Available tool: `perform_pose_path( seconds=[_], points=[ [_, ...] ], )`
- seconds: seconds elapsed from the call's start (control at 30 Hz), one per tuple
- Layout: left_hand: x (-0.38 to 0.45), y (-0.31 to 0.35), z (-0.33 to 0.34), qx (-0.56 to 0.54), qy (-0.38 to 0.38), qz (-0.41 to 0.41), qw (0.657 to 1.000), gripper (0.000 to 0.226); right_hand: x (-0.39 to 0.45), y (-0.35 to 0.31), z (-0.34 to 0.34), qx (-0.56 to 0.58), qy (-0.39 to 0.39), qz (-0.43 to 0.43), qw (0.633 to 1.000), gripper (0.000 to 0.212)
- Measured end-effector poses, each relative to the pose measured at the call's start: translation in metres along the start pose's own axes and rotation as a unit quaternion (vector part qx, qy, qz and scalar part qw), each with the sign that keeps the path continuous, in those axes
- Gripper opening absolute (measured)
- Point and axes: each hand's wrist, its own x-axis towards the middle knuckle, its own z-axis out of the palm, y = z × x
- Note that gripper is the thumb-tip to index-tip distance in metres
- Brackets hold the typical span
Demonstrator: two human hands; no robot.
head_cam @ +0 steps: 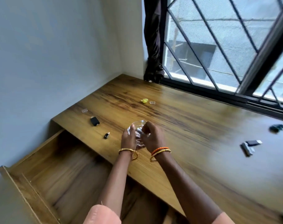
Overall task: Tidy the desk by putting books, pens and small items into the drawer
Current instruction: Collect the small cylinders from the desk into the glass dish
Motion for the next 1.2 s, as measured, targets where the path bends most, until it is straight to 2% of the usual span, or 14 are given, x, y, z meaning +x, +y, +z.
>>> perform_pose_path(
  seconds=[0.13,0.23,0.37,0.47,0.53,0.6,0.73,0.8,0.93,1.0,1.07,1.2],
  points=[
    [-0.042,-0.006,0.023,0.032,-0.022,0.010,0.999,0.060,-0.039,0.017,-0.039,-0.066,0.025,0.013,0.997,0.009],
    [-0.076,-0.016,0.046,0.031,-0.060,-0.009,0.998,0.044,-0.072,0.029,-0.071,-0.084,0.035,0.032,0.995,0.007],
    [-0.111,-0.038,0.078,0.004,-0.114,-0.055,0.992,0.036,-0.111,0.051,-0.113,-0.070,0.038,0.079,0.994,0.008],
    [-0.128,-0.049,0.101,-0.013,-0.141,-0.083,0.986,0.026,-0.124,0.081,-0.159,-0.013,0.156,0.146,0.977,0.009],
    [-0.136,-0.052,0.111,-0.024,-0.155,-0.097,0.983,0.029,-0.121,0.106,-0.193,-0.010,0.245,0.216,0.945,0.010],
    [-0.138,-0.056,0.120,-0.029,-0.154,-0.107,0.982,0.030,-0.112,0.137,-0.220,-0.033,0.283,0.275,0.918,0.016],
    [-0.140,-0.067,0.135,-0.010,-0.161,-0.103,0.982,0.037,-0.085,0.195,-0.232,-0.047,0.244,0.350,0.903,0.045],
    [-0.142,-0.068,0.142,-0.007,-0.155,-0.112,0.982,0.033,-0.075,0.213,-0.226,-0.056,0.229,0.371,0.898,0.051],
    [-0.145,-0.068,0.152,-0.020,-0.145,-0.124,0.981,0.019,-0.064,0.225,-0.216,-0.068,0.232,0.375,0.895,0.037],
    [-0.143,-0.072,0.156,-0.023,-0.143,-0.124,0.982,0.023,-0.065,0.226,-0.214,-0.069,0.234,0.373,0.895,0.032],
    [-0.140,-0.076,0.159,-0.024,-0.143,-0.123,0.982,0.028,-0.068,0.228,-0.213,-0.065,0.242,0.359,0.899,0.030],
    [-0.142,-0.073,0.160,-0.015,-0.147,-0.127,0.981,0.012,-0.071,0.231,-0.213,-0.050,0.261,0.333,0.905,0.031]
  ],
)
